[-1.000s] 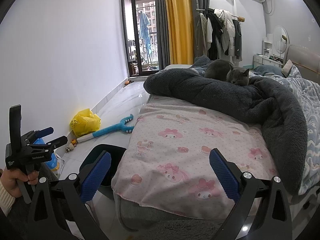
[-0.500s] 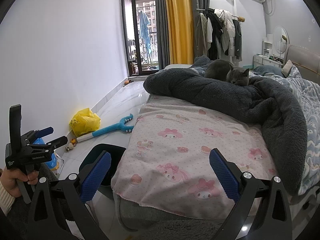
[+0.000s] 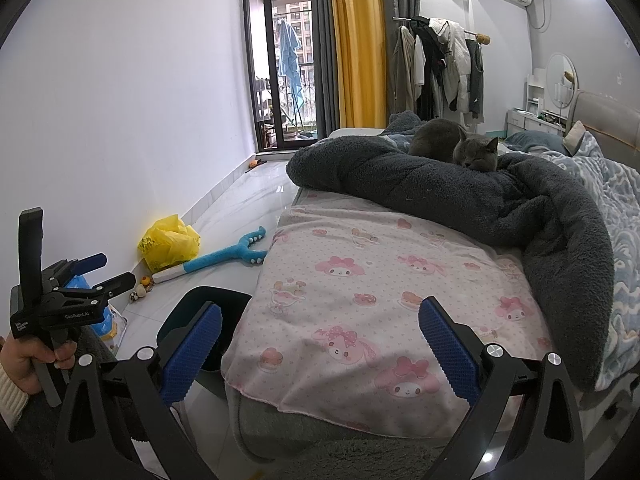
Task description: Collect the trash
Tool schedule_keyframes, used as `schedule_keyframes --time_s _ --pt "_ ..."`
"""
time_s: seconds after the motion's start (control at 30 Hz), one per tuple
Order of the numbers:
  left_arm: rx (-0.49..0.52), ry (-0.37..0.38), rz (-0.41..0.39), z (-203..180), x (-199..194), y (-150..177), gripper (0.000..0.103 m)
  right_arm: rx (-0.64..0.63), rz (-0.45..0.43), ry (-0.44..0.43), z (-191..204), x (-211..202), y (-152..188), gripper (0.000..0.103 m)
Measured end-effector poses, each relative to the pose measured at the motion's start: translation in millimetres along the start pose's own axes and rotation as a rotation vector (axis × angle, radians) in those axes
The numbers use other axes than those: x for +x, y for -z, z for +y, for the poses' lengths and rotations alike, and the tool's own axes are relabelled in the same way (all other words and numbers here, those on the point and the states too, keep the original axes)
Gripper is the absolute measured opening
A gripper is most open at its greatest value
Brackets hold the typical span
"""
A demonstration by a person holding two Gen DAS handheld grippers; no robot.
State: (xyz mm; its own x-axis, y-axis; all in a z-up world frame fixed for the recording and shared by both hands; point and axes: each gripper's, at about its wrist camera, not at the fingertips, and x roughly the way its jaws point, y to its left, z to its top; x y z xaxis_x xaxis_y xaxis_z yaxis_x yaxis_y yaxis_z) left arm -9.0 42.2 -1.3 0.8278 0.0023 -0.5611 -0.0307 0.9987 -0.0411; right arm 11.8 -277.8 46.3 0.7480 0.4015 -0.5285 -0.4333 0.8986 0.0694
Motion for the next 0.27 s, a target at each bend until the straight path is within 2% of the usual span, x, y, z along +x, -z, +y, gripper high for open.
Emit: schedule_keyframes --time_s 0.27 --pt "0.012 0.011 0.004 0 -1 10 0.100 -0.001 0.000 0.000 0 0 0 0.100"
